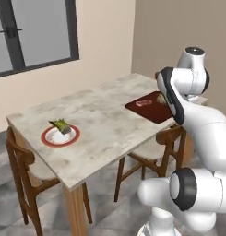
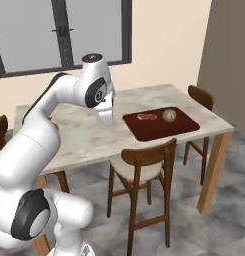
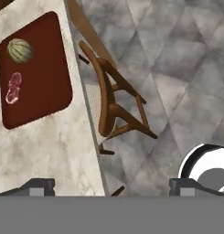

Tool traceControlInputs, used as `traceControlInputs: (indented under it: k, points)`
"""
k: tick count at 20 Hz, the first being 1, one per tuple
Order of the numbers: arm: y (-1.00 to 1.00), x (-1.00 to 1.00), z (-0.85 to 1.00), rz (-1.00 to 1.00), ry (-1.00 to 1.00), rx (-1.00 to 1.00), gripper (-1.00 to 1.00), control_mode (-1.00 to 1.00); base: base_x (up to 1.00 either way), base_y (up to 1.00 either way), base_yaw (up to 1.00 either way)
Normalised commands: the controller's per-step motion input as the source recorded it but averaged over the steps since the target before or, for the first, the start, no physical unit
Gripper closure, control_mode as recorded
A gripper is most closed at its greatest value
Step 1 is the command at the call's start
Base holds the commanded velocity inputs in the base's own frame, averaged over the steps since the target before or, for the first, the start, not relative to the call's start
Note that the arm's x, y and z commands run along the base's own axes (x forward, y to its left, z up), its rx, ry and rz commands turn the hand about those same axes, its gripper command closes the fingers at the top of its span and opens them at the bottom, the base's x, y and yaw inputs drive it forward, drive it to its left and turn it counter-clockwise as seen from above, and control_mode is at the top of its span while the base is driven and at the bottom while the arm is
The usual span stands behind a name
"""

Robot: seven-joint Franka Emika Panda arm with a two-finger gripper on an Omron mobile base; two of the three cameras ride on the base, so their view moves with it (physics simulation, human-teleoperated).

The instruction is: Create a steak meal by picking up the steak and asparagus from the tray and placing them on the plate. Leave the squash on the tray.

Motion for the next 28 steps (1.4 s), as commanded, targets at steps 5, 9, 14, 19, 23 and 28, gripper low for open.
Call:
traceControlInputs:
  k: [5, 9, 14, 19, 23, 28]
  points:
    - [0.00, 0.00, 0.00, 0.00, 0.00, 0.00, -1.00, 1.00, 0.34, -0.72, 0.51]
    - [0.00, 0.00, 0.00, 0.00, 0.00, 0.00, -1.00, 1.00, 0.27, -0.77, 0.51]
    - [0.00, 0.00, 0.00, 0.00, 0.00, 0.00, -1.00, 1.00, 0.13, -0.83, 0.49]
    - [0.00, 0.00, 0.00, 0.00, 0.00, 0.00, -1.00, 1.00, 0.00, -0.83, 0.41]
    - [-0.30, 0.16, -0.13, 0.07, 0.00, 0.06, -1.00, -1.00, 0.04, -0.35, 0.14]
    - [-0.37, 0.37, -0.50, 0.03, 0.00, 0.06, -1.00, -1.00, 0.00, 0.00, 0.00]
